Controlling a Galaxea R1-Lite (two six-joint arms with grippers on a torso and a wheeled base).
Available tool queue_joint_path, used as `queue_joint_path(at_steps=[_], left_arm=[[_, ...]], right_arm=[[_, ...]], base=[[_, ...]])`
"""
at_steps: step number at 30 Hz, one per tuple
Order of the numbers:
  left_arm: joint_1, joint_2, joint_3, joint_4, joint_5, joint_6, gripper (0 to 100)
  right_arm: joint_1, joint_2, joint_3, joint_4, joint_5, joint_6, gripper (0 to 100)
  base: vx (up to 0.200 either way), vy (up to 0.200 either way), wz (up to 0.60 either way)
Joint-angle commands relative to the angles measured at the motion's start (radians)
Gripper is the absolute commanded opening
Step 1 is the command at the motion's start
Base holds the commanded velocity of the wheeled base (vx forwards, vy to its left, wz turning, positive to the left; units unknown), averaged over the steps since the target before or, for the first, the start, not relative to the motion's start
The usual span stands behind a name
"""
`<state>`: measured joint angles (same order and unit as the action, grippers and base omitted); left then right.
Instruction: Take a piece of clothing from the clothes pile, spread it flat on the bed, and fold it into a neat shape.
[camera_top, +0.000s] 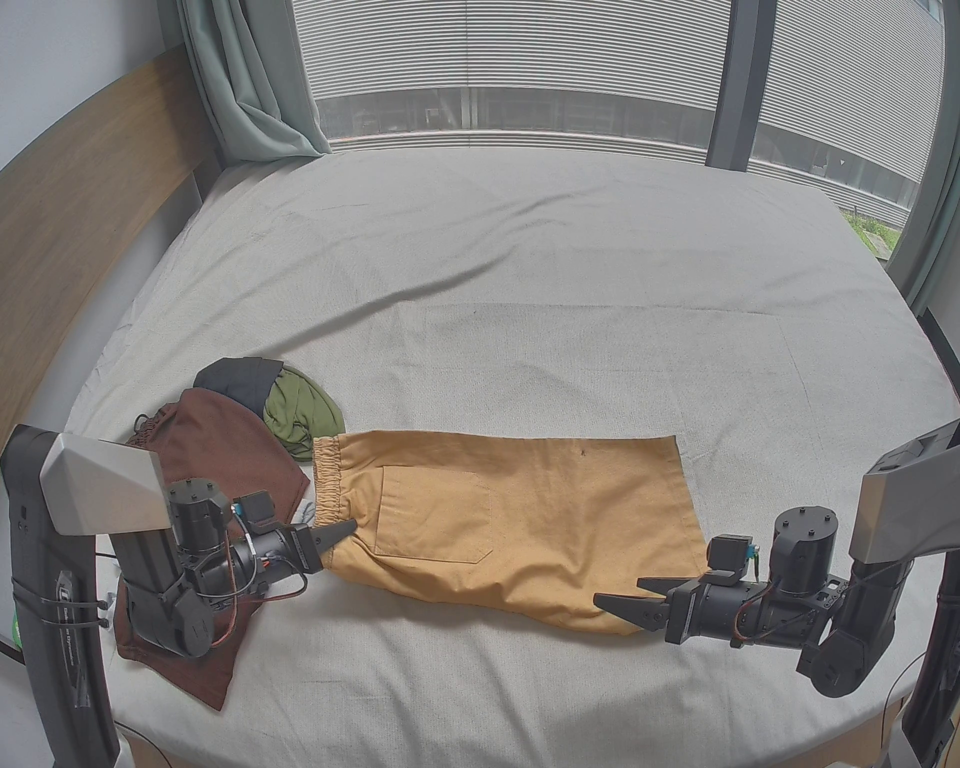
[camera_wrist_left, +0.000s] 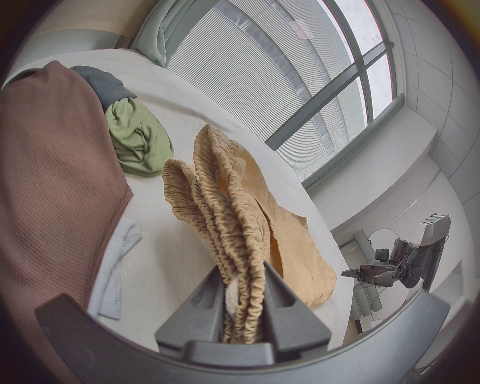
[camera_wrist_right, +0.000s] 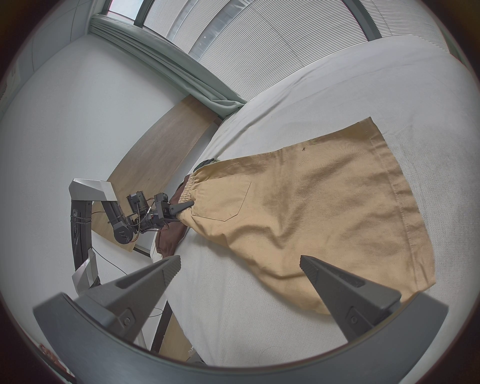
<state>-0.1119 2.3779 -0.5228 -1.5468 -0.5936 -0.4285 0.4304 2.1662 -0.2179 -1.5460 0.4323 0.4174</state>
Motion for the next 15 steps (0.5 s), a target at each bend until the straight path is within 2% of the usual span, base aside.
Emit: queue_joint_path(at_steps=[1, 15], left_arm=[[0.023, -0.029, 0.001, -0.001, -0.012, 0.001, 0], [0.09, -0.083, 0.012, -0.001, -0.089, 0.001, 0]], right_arm=[[0.001, 0.001, 0.0, -0.002, 0.0, 0.0, 100], [0.001, 0.001, 0.0, -0.002, 0.0, 0.0, 100]], base=[[0.0, 0.0, 0.0], [0.0, 0.0, 0.0]])
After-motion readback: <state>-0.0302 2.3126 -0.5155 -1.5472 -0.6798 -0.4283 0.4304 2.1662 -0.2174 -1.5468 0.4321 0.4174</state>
